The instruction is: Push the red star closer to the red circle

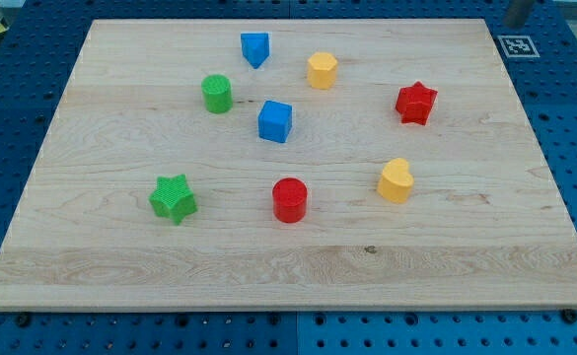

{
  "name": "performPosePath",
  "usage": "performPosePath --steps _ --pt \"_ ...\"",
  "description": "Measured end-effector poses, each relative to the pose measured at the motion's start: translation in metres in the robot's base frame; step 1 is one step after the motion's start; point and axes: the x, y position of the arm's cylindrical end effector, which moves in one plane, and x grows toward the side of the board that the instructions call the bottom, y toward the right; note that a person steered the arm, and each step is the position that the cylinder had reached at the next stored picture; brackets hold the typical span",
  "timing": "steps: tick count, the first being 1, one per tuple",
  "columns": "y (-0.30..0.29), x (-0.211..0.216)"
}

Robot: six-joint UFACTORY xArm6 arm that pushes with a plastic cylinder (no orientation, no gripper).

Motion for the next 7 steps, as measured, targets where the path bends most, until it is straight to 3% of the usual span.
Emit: performPosePath --steps 7 --pt "-0.0089 0.0027"
